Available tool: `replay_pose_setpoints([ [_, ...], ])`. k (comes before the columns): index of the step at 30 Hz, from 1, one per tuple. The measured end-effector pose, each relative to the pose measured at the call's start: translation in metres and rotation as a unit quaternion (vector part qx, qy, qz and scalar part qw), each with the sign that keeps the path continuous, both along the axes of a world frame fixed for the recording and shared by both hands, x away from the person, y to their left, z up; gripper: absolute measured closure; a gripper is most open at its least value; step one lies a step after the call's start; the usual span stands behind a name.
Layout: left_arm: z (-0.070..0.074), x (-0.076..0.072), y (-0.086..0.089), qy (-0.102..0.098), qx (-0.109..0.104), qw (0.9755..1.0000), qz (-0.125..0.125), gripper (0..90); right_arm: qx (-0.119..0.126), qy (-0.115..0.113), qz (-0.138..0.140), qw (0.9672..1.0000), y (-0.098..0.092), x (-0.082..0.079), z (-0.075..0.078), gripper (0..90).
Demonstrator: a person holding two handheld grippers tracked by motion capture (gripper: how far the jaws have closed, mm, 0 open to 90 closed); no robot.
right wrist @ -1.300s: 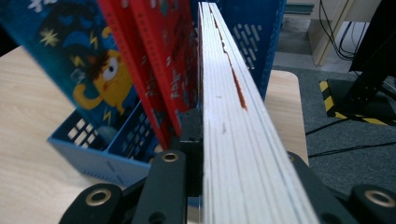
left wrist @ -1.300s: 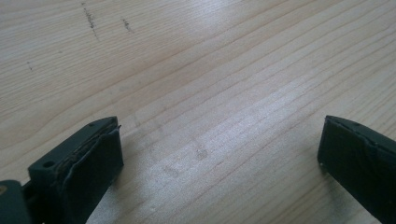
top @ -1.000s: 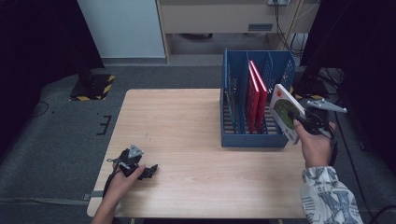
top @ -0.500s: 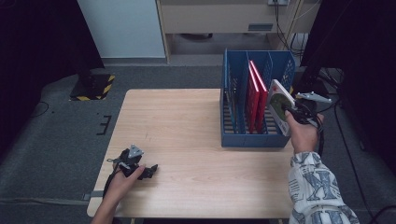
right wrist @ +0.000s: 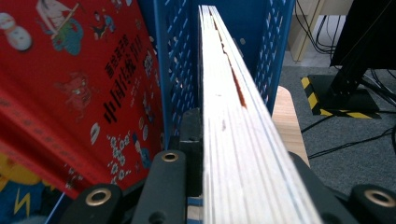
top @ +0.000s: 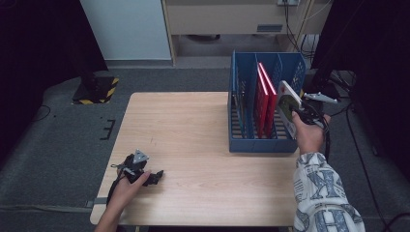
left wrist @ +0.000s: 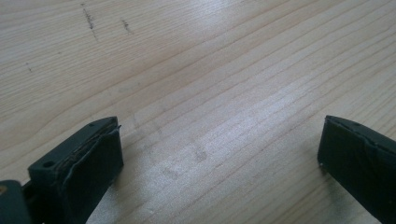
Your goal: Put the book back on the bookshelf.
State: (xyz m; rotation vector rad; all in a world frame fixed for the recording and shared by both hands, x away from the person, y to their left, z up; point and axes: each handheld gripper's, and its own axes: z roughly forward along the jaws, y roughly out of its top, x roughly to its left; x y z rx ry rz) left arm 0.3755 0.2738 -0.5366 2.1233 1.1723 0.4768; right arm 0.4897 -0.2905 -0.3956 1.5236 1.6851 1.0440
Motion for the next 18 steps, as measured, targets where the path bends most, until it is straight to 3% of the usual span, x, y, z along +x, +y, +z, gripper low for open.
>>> replay_pose_setpoints([
  [6, 0.0, 0.0, 0.0, 0.0, 0.0, 1.0, 0.0, 0.0, 0.015, 0.003, -0.001, 0.9999, 0.0, 0.007, -0.002, 75.6],
  [18, 0.0, 0.0, 0.0, 0.0, 0.0, 1.0, 0.0, 0.0, -0.006, 0.007, -0.003, 1.0, 0.003, 0.011, -0.005, 75.6],
])
